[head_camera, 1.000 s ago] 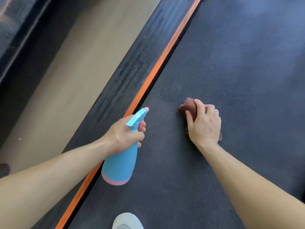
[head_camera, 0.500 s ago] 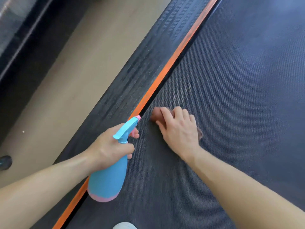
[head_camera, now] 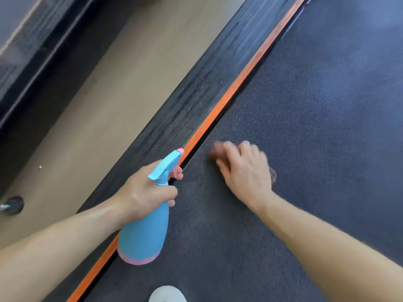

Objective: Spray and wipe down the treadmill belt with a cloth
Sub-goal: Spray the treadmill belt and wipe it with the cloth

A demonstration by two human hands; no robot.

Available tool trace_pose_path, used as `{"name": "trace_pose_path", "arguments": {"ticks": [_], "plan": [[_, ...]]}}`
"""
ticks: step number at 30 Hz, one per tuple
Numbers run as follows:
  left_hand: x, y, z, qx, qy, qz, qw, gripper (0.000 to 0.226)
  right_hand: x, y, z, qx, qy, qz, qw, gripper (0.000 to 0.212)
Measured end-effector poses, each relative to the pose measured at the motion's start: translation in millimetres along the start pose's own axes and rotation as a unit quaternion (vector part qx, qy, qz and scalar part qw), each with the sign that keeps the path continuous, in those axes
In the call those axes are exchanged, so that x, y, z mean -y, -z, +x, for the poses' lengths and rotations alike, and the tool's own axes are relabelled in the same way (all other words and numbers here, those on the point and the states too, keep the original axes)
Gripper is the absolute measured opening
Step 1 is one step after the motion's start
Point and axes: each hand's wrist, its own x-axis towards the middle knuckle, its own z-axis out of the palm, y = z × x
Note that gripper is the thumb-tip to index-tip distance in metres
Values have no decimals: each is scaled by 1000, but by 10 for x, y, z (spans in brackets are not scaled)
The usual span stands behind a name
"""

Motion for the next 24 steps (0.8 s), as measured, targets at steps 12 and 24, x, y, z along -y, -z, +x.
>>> {"name": "trace_pose_path", "arguments": {"ticks": [12, 24], "plan": [[78, -47, -56, 1, 22, 19, 1000, 61, -428, 16, 935, -49, -147, -16, 988, 44], [96, -58, -93, 25, 34, 34, 999, 66, -294, -48, 994, -28, -66, -36, 997, 43]]}}
